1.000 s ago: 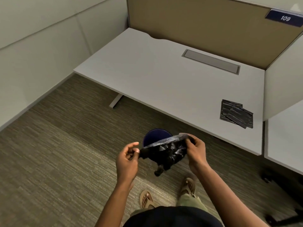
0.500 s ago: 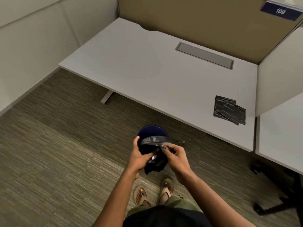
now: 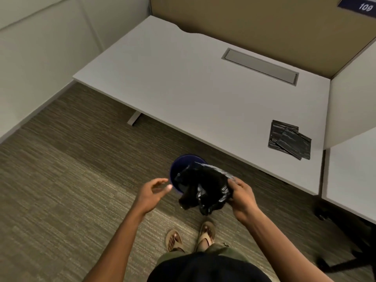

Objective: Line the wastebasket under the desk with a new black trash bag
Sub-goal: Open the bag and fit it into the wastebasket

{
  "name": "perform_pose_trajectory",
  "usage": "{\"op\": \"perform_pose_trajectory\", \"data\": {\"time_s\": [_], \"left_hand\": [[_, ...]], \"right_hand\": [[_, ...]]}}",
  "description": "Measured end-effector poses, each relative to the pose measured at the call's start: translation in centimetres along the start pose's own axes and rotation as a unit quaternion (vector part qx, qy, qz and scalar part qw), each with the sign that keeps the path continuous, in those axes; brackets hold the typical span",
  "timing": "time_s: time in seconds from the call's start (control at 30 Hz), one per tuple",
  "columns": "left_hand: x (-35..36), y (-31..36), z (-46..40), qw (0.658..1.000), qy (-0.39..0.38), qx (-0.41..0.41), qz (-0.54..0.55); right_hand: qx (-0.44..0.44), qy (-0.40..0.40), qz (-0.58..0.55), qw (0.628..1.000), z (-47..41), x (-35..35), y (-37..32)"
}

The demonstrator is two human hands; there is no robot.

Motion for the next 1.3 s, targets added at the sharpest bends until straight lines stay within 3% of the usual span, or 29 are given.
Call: {"op": "perform_pose_trajectory", "data": {"time_s": [0.03,0.1,0.17,0.27,0.37,0.47,0.6,0.77,0.87,0.93,0.97,1.0,1.07,1.1,1.3], "left_hand": [[1.6,0.5,0.4,0.996,-0.054,-0.046,0.05],[4.9,1.8,1.6,0.98,-0.161,-0.111,0.042],[7.7,2.6,2.0,0.972,-0.188,-0.139,0.027],[9.4,3.5,0.9,0.982,-0.062,-0.168,0.063],[7.9,4.5,-1.0,0.987,0.056,-0.145,0.031],[5.5,4.6,-2.4,0.985,0.102,-0.126,0.056],[3.1,3.0,-1.4,0.985,0.107,-0.073,0.117],[2.4,2.4,2.8,0.963,0.233,0.044,0.13],[1.2,4.7,5.2,0.928,0.303,0.21,0.04],[1.1,5.6,5.4,0.907,0.29,0.298,-0.067],[1.5,5.6,5.0,0.914,0.25,0.293,-0.127],[2.1,5.3,4.4,0.937,0.195,0.238,-0.167],[3.1,4.1,3.3,0.981,0.124,0.061,-0.136],[3.2,3.6,2.9,0.986,0.13,0.004,-0.107],[2.2,2.4,2.4,0.979,0.187,-0.039,0.069]], "right_hand": [[0.005,-0.024,0.008,1.0,0.3,0.7,0.2],[0.009,-0.059,0.03,0.998,0.6,2.1,0.6],[0.002,-0.071,0.056,0.996,0.6,3.0,0.5],[0.0,-0.055,0.075,0.996,-0.4,3.6,-0.4],[-0.026,-0.033,0.113,0.993,-2.1,3.5,-2.3],[-0.121,-0.034,0.154,0.98,-3.8,2.9,-4.1],[-0.236,-0.018,0.225,0.945,-5.4,1.3,-4.3],[-0.165,-0.028,0.222,0.961,-5.6,0.6,-2.8],[-0.284,-0.019,0.146,0.947,-4.1,0.8,-5.2],[-0.384,-0.023,0.107,0.917,-2.9,0.9,-6.6],[-0.408,-0.024,0.121,0.905,-2.9,1.1,-6.6],[-0.407,-0.027,0.162,0.899,-3.2,1.4,-6.1],[-0.347,-0.042,0.273,0.896,-4.4,2.0,-4.4],[-0.317,-0.037,0.298,0.9,-5.0,1.9,-3.8],[-0.368,-0.032,0.187,0.91,-5.5,-0.6,-4.8]]}}
Point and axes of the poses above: each hand's wrist, its own z-axis away from the middle knuckle, its own x-axis out of the palm, y = z × x, the point moved 2 cm from there along -z, towards the middle knuckle, and after that the axes turned 11 degrees about y, right-handed, at the moved point
